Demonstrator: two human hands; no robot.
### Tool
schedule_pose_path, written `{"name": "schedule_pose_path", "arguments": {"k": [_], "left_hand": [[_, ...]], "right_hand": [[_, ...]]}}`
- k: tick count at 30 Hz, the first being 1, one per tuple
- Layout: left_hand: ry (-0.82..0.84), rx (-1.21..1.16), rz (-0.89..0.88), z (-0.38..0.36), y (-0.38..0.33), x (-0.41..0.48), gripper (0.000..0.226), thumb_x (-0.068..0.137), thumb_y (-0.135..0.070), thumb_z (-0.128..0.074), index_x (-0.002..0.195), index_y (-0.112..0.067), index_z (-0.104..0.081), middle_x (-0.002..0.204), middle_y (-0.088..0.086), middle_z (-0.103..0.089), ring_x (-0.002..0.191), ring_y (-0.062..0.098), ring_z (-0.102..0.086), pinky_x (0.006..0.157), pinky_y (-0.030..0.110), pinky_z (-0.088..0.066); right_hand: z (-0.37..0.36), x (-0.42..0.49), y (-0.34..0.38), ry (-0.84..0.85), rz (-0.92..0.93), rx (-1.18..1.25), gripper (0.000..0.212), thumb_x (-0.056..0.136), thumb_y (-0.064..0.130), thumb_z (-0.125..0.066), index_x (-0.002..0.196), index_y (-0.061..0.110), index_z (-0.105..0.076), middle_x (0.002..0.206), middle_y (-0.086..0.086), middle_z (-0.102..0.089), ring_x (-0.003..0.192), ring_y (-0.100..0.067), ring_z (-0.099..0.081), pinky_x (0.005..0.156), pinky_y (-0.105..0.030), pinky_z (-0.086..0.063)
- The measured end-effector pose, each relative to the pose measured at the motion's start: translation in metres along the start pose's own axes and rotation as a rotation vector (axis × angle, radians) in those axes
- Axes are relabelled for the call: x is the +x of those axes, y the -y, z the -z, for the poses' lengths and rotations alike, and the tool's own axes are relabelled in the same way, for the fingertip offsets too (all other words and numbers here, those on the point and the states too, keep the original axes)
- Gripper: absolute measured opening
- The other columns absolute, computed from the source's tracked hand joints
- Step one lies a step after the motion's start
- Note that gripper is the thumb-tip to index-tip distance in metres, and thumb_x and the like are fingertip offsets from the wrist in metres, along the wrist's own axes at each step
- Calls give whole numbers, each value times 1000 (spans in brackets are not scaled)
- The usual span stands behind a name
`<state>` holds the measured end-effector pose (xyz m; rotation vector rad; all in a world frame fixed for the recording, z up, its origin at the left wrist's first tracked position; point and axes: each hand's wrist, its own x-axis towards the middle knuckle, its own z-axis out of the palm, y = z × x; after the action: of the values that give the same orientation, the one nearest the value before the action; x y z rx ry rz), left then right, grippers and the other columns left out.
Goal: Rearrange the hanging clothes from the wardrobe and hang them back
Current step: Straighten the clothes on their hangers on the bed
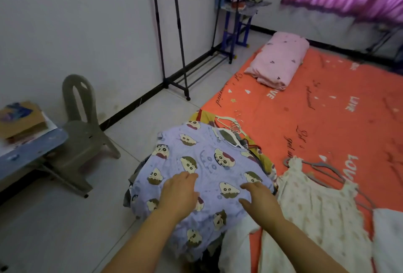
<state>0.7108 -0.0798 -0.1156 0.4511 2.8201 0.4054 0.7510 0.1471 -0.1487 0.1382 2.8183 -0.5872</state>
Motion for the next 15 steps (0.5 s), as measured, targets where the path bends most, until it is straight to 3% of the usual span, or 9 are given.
{"name": "schedule_pose_path", "arguments": {"k": [8,15], "left_hand": [[123,35,-72,-4,30,141,45,94,-35,-46,137,-25,-37,135,-3,-44,120,16,-43,98,30,-34],[257,11,-87,-31,34,264,48,93,-34,-48,139,-24,-36,137,-3,-42,123,17,-43,99,30,-34]], "right_hand": [[-17,134,-1,46,-109,78,44,92,35,-55,133,21,-48,131,-3,-50,119,-21,-48,98,-27,-38],[-36,265,-36,106,-226,149,41,94,28,-53,132,16,-49,133,-8,-50,121,-25,-46,96,-37,-42]]}}
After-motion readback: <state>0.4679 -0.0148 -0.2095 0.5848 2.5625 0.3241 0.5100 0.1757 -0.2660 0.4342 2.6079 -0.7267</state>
